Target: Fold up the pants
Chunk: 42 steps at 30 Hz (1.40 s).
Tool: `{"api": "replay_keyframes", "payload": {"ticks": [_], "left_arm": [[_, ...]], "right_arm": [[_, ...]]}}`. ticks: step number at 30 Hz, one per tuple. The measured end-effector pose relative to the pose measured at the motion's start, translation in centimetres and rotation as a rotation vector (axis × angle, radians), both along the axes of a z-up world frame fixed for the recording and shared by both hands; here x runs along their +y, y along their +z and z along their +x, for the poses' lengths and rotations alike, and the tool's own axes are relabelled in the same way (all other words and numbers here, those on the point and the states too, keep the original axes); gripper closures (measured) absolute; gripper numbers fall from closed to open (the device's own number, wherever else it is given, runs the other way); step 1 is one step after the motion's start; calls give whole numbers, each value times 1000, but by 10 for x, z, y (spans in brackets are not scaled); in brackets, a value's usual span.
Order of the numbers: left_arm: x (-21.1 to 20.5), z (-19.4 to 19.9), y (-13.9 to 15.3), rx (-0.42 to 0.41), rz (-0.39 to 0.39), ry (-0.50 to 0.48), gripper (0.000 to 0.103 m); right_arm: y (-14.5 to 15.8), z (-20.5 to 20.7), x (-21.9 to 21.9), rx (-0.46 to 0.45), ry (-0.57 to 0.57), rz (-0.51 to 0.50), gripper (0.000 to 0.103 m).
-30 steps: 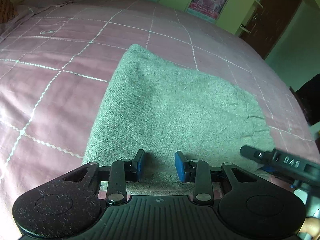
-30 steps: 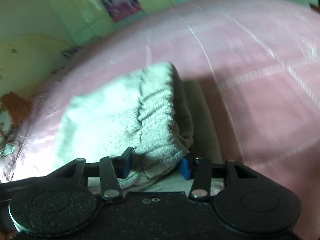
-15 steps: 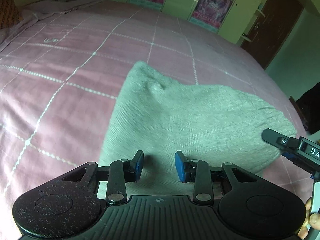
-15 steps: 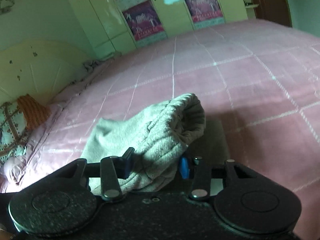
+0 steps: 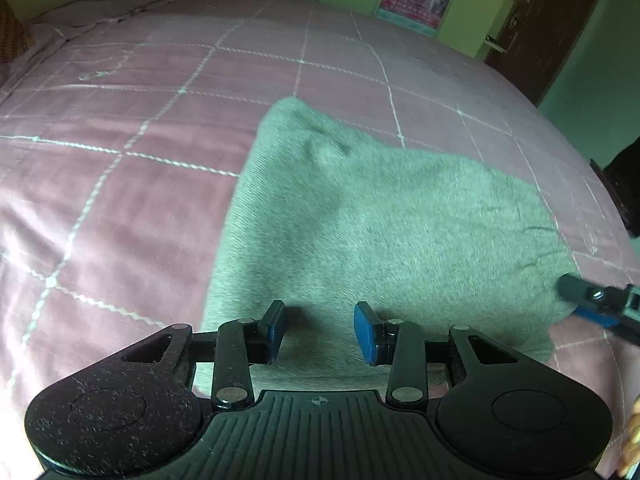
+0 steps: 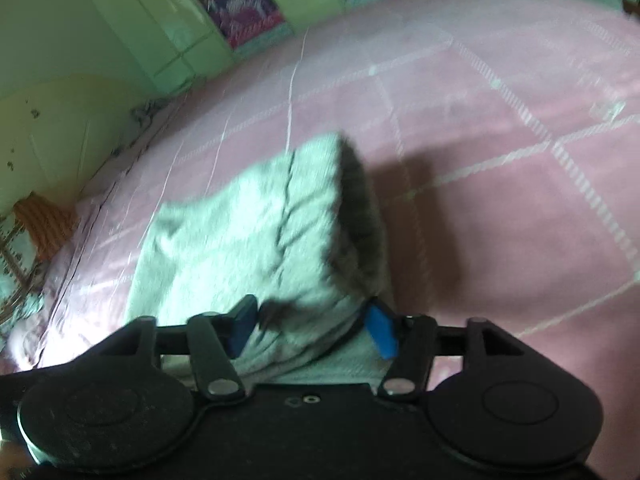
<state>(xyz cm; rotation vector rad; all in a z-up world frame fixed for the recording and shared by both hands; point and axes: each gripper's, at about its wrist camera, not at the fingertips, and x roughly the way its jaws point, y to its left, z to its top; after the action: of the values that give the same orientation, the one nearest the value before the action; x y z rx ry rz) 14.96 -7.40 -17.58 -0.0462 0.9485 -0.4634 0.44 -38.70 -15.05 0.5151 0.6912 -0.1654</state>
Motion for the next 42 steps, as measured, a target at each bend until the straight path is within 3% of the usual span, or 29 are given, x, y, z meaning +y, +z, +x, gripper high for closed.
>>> {"api": "replay_keyframes", "payload": {"ticks": [2,4,7,10,11,13,15,19,23,27,29,32,37,40,42], "left_arm": [[1,-1,-1,-1,5,-4,65],[-1,-1,-6,3,21,-9,65],[-6,-5,-11,-18,52,-23,64],[-8,-9,-12,-30,64,-26,64],[-8,-11,-13,-29,62,-38,64],[-8,-12,-12,-36,67,-53,64],[-6,-7,-6,-25,55,-53,64],[-9,16,12,-30,3,-41,64],[-31,50,17,-46,38,-56,64],[-59,87,3,-25,96,-67,64],[-70,102,-7,-9,112,-66,64],[-86,118,-7,-24,122,-63,64],[-109,145,-11,-42,148,-66,64],[-117,155,-19,-18,153,-56,64],[-115,158,-23,-1,136,-41,64]], "right_arm": [[13,-6,0,-37,-31,-72,43],[26,-6,5,-72,-25,-155,58],[37,2,24,-108,25,-278,69],[24,15,48,-76,110,-384,73],[8,21,55,-15,148,-435,72],[-23,27,55,94,178,-447,71],[-20,23,51,68,164,-426,70],[14,27,47,-11,172,-388,69],[35,51,46,-55,171,-409,69],[39,85,44,-75,162,-440,69],[29,94,39,-35,148,-446,68],[-19,109,25,136,157,-440,68],[-5,93,25,55,168,-463,68],[14,107,27,3,166,-460,67],[11,120,25,22,171,-464,67]]}}
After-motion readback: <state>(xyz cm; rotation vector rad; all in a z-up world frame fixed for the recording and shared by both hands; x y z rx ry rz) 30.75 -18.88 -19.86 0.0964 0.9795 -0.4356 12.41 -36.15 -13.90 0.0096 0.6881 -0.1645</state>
